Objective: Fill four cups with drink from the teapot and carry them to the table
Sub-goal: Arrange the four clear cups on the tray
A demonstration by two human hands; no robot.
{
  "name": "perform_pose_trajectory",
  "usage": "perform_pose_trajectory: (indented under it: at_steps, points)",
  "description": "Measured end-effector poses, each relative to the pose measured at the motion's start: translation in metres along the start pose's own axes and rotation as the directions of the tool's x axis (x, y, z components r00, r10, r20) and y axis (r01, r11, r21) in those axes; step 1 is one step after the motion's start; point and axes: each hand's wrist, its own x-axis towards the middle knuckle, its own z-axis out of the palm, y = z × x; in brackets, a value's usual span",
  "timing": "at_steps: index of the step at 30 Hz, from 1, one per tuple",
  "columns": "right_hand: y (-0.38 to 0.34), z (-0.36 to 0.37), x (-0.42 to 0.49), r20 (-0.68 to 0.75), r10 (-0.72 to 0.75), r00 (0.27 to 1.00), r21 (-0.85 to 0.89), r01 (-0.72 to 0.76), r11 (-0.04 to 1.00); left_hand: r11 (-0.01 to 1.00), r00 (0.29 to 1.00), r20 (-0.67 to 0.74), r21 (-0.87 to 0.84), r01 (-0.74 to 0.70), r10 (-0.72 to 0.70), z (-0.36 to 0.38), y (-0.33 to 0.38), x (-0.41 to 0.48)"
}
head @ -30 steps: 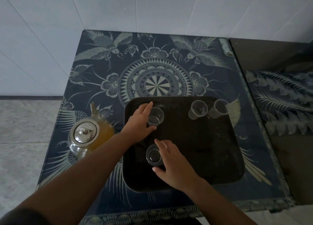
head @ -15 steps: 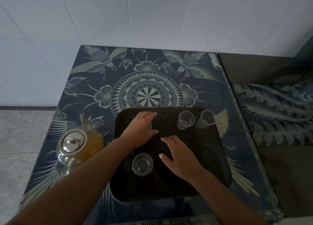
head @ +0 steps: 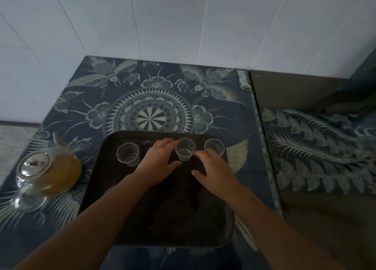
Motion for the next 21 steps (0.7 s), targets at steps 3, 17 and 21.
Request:
perform_pose_trajectory:
  at_steps: [3, 17, 21]
  points:
    - [0.021, -0.013, 0.006, -0.018, -0.02, 1.0, -0.001, 0.02, 1.0, 0.999, 0.999, -0.008, 0.015, 0.052, -0.052, 0.012, 0.015, -0.001]
    - [0.075, -0.016, 0.036, 0.037, 0.058, 0.998, -0.075, -0.055, 0.996, 0.987, 0.992, 0.036, -0.099, 0.126, -0.123, 0.032, 0.026, 0.027]
    - [0.077, -0.01, 0.035, -0.009, 0.074, 0.997, -0.067, -0.074, 0.995, 0.987, 0.992, 0.02, -0.108, 0.122, -0.121, 0.038, 0.023, 0.031]
